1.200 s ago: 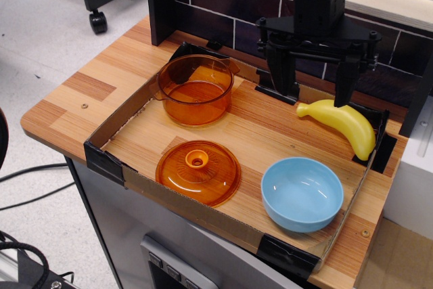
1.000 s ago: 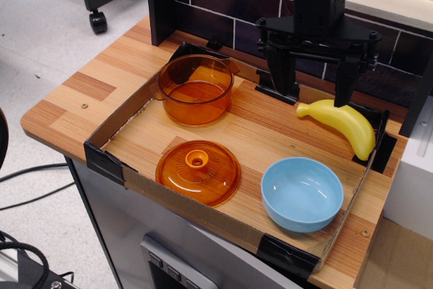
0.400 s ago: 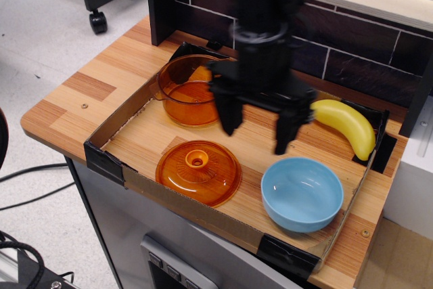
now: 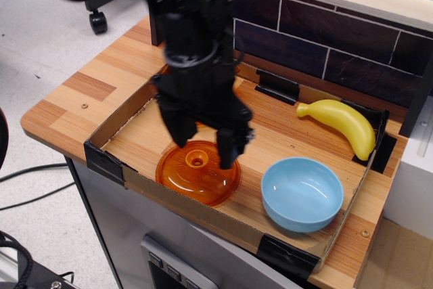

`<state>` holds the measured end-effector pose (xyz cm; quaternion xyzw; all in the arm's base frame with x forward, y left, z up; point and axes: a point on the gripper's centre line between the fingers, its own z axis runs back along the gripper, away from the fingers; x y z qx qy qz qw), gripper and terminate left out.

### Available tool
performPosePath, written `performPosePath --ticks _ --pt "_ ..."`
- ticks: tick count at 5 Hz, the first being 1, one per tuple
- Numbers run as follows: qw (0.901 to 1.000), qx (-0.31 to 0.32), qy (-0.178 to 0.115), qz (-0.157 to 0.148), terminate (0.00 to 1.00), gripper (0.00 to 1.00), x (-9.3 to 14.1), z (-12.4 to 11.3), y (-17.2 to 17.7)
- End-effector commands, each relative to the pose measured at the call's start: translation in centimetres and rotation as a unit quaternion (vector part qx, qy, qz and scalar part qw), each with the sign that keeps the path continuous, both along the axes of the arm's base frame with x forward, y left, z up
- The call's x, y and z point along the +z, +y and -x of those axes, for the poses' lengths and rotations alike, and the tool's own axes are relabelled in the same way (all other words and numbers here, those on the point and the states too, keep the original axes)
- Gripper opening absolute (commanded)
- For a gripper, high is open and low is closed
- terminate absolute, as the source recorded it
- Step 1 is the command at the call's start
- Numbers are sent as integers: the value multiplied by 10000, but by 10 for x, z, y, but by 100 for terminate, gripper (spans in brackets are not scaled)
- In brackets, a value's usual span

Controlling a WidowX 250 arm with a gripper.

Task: Put lid on pot

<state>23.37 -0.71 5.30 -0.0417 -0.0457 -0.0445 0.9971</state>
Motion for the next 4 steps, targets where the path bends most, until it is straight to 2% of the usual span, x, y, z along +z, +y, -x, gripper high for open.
performPosePath --ticks 1,4 --pt "9998 161 -143 -2 0 100 -10 -13 14" --pt "9997 194 -82 -122 0 100 -24 -18 21"
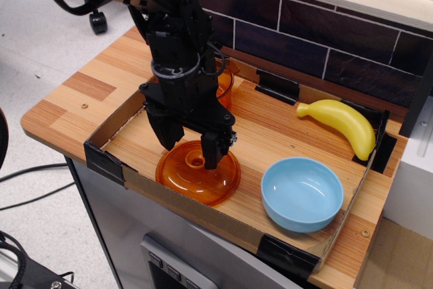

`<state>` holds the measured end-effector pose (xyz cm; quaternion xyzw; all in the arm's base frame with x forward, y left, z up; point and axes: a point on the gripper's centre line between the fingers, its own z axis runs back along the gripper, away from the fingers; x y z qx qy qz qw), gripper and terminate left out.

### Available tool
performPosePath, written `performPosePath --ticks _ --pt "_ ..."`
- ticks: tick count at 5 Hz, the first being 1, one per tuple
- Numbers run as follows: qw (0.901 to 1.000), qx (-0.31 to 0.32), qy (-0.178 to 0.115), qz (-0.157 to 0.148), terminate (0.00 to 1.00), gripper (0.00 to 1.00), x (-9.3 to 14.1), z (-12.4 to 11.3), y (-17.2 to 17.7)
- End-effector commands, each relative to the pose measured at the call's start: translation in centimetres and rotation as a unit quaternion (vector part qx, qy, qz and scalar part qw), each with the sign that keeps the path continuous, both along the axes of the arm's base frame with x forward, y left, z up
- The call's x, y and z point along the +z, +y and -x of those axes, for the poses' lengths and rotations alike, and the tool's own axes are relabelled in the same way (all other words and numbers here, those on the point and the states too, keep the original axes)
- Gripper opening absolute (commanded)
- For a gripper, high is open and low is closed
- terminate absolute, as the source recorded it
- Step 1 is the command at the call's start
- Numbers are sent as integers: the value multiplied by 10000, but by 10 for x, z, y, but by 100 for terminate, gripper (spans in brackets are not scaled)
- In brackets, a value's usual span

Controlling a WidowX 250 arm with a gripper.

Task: Put lid on pot

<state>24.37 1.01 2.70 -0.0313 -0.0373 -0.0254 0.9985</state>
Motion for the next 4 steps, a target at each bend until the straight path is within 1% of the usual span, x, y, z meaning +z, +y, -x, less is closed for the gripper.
performPosePath --ticks 1,2,3,4 --pt "9998 -67 -140 -83 0 100 -2 -8 2" --pt "9997 -177 -80 -152 0 0 -6 -5 1" --pt "9997 -200 -58 -153 0 0 -5 -3 4" --pt "9999 -116 17 -54 0 0 5 -5 6"
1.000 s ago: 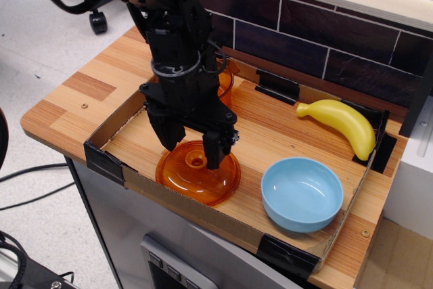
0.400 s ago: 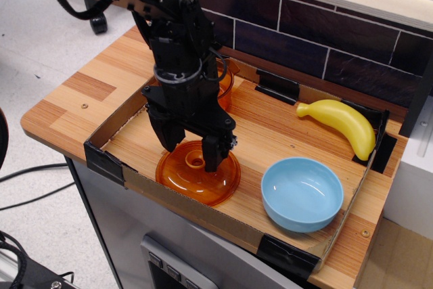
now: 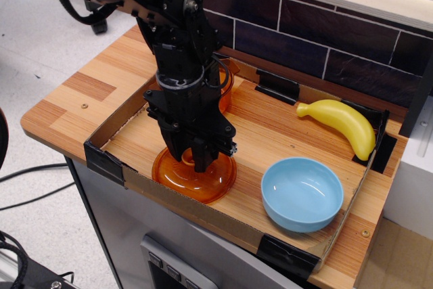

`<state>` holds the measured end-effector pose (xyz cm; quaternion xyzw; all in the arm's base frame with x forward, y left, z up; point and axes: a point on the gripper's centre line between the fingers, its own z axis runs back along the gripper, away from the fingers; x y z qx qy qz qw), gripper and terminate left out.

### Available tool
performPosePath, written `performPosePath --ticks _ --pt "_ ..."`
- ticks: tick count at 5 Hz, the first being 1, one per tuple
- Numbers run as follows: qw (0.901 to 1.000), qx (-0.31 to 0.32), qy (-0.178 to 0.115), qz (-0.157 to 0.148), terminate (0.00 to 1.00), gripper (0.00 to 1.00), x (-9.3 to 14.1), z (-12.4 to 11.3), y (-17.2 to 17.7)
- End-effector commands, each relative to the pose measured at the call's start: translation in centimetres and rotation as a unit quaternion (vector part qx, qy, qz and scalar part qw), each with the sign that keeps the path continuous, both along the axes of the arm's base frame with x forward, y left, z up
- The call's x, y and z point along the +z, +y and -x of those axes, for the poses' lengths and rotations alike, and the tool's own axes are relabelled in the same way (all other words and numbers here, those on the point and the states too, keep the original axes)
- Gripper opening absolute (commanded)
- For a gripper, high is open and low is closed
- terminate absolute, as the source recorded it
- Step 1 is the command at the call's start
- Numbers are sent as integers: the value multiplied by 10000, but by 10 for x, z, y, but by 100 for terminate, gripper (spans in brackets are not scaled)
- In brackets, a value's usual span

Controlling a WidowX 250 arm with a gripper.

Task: Put lid on pot

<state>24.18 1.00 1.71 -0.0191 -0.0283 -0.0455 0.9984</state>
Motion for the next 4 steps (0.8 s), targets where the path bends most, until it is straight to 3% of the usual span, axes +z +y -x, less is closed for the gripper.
performPosePath --ticks 1,3,4 --pt "9997 114 10 214 0 0 37 -7 2" --pt "9982 429 138 387 0 0 82 -18 -9" --pt "9966 763 62 296 0 0 84 -48 5"
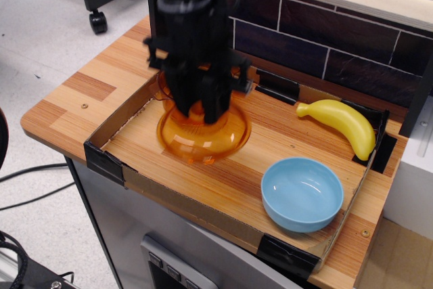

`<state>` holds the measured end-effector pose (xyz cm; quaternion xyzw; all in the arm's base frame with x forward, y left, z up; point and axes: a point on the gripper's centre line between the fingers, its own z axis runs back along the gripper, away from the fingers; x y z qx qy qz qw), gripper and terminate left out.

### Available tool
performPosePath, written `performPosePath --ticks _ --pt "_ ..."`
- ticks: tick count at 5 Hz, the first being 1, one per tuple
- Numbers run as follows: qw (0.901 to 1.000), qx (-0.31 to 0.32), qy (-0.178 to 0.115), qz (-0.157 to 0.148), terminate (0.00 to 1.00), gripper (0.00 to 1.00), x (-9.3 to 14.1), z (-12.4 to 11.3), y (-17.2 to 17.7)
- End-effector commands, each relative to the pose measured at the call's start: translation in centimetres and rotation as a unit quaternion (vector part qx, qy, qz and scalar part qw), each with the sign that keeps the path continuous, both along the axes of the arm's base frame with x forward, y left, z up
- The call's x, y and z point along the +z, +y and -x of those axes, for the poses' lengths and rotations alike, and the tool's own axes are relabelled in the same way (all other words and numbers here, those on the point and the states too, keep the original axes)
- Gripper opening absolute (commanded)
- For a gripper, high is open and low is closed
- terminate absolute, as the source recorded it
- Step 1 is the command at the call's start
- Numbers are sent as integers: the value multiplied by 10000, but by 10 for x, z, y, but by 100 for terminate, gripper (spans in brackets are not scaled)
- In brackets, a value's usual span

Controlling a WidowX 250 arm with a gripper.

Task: Put lid on pot

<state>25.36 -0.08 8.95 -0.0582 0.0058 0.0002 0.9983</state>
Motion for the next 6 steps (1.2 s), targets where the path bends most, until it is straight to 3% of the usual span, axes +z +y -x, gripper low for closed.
performPosePath --ticks 1,2,6 --pt "9970 727 -191 -172 0 0 4 -55 34" --pt "9953 881 -342 -231 0 0 -1 -61 46" --pt "9900 1302 -374 -381 0 0 -23 -85 68"
